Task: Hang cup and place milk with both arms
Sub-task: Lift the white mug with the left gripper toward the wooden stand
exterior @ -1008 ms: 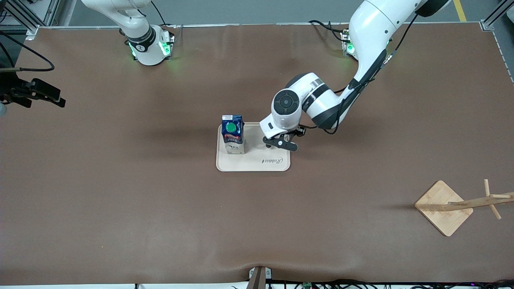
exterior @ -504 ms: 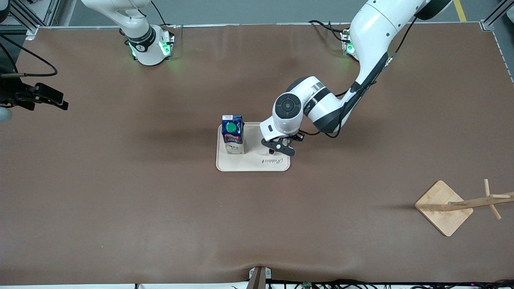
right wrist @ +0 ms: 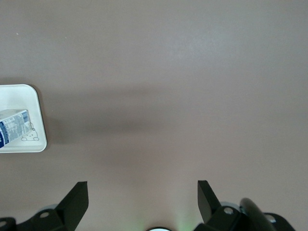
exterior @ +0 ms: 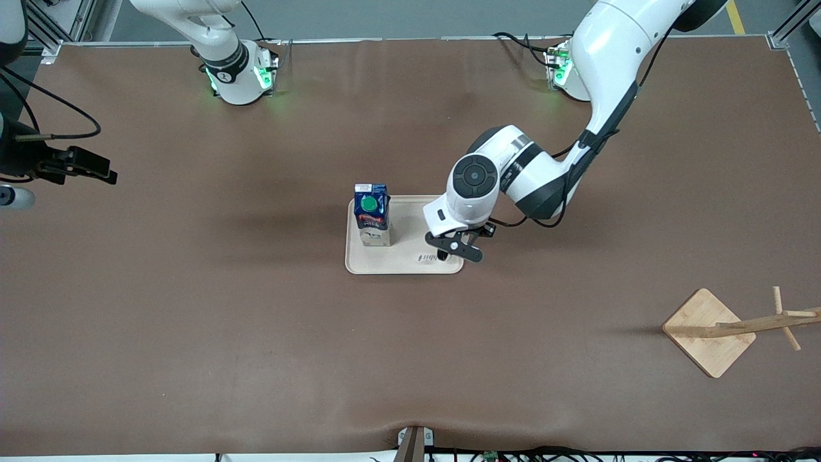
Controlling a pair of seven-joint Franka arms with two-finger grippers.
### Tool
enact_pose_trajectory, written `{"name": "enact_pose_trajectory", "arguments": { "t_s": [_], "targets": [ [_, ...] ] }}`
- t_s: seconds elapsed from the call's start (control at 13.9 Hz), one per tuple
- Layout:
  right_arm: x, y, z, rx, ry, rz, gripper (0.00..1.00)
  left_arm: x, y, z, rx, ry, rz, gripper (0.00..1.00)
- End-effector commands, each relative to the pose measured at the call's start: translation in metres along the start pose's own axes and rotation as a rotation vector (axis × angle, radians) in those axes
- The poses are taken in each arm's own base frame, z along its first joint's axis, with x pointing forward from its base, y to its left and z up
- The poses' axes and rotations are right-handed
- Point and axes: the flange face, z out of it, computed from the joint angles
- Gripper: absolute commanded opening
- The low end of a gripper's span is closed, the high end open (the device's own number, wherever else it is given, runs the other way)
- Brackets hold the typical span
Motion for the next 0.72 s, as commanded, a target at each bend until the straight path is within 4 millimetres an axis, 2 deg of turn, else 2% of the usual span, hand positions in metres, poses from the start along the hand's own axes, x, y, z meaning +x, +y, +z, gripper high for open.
{"name": "enact_pose_trajectory", "arguments": {
  "t_s": [0.0, 0.29, 0.58, 0.65],
  "targets": [
    [0.008, 0.006, 0.002, 0.003, -0.008, -0.003, 1.0, 0.005, -0.037, -0.056, 0.038, 0.017, -0.076, 0.0],
    [0.01, 0.005, 0.007, 0.001, -0.019, -0.003, 1.0, 0.009, -0.105, -0.102, 0.04, 0.054, -0.183, 0.0],
    [0.011, 0.004, 0.006, 0.01, -0.014, -0.003, 1.0, -0.001, -0.203, -0.148, 0.025, 0.113, -0.351, 0.0],
    [0.011, 0.003, 0.006, 0.01, -0.013, -0.003, 1.0, -0.008, -0.222, -0.16, 0.024, 0.13, -0.395, 0.0]
  ]
}}
